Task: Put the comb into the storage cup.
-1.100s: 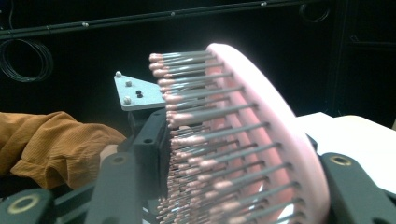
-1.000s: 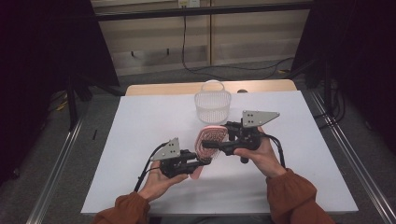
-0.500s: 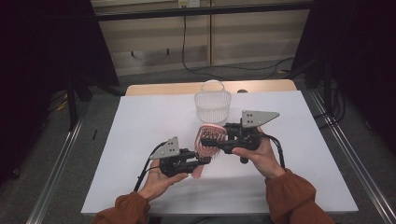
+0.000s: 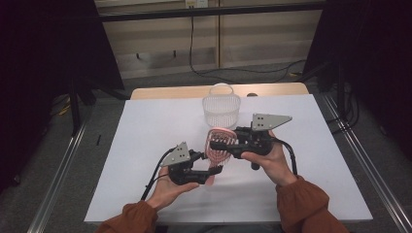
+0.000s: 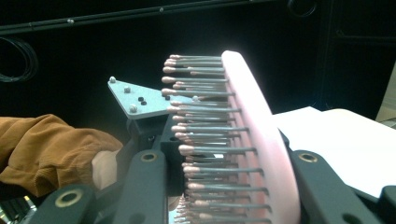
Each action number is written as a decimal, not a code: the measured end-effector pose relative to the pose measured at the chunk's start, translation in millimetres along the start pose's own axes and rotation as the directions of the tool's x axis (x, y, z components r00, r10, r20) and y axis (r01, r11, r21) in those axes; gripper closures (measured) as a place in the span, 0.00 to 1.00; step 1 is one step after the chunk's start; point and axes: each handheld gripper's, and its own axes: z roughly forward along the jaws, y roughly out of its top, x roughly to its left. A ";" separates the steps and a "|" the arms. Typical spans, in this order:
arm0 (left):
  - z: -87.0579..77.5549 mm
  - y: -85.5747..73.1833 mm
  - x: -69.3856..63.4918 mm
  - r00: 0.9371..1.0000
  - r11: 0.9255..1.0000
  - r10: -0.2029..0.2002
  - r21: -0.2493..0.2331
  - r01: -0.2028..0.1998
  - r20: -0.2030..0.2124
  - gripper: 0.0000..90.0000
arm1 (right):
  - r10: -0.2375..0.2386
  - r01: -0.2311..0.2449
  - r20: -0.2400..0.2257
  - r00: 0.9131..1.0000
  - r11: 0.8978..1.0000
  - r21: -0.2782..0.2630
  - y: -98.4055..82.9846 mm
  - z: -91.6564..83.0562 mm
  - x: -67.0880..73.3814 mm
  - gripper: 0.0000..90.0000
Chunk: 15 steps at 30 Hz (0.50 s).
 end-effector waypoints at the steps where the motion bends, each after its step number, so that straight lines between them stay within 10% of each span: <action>1: -0.4 -0.1 -0.3 1.000 1.000 0.004 0.001 -0.004 -0.008 0.43 | 0.001 -0.001 0.004 1.000 1.000 -0.001 0.5 -0.1 0.5 0.70; 15: -9.3 -0.9 0.2 0.994 1.000 0.012 -0.005 -0.012 -0.107 0.10 | 0.000 0.002 0.073 0.997 1.000 -0.028 7.0 -11.9 -3.0 0.70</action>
